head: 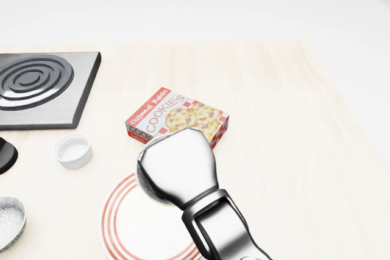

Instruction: Pick the akita bowl next to the plate and place it on the plate.

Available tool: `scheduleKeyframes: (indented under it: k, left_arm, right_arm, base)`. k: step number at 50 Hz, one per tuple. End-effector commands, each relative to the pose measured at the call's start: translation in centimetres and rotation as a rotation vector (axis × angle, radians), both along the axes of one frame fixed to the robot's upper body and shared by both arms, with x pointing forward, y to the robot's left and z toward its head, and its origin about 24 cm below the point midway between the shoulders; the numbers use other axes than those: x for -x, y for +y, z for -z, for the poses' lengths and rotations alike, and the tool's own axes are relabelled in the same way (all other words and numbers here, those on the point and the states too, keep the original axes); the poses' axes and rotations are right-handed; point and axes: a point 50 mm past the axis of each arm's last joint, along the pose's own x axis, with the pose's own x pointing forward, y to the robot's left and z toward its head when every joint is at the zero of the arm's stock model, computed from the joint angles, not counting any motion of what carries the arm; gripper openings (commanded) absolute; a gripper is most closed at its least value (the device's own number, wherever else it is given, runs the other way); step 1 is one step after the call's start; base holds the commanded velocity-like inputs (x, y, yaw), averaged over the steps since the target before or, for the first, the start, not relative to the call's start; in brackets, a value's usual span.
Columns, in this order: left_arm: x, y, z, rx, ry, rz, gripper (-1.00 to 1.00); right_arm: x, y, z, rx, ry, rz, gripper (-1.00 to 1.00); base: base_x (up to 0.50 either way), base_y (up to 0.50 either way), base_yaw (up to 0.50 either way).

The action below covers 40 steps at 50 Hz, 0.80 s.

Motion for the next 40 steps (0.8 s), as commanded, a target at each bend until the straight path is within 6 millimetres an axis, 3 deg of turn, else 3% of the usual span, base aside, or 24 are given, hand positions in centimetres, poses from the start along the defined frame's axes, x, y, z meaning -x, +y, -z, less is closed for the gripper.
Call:
scheduleKeyframes:
  k: [1,13,33,40]
  left_arm:
    - [0.0,0.0,-0.1,-0.001,-0.001,0.000,1.00]
    - [0.0,0.0,-0.2,-0.004,-0.002,0.001,1.00]
    - [-0.1,0.0,0.1,0.002,0.001,0.003,1.00]
    - [0.0,0.0,0.0,-0.002,0.000,0.004,1.00]
  right_arm:
    - [0.4,0.8,1.6,-0.010,0.037,-0.033,-1.00]
    - [0.3,1.0,2.2,-0.026,0.066,-0.044,-1.00]
    - [-1.3,1.5,6.0,0.016,0.111,-0.050,-1.00]
    - [-1.4,2.0,6.4,0.019,0.121,-0.061,-1.00]
  base:
    - [0.00,0.00,0.00]
    - [0.00,0.00,0.00]
    - [0.00,0.00,0.00]
    - [0.00,0.00,0.00]
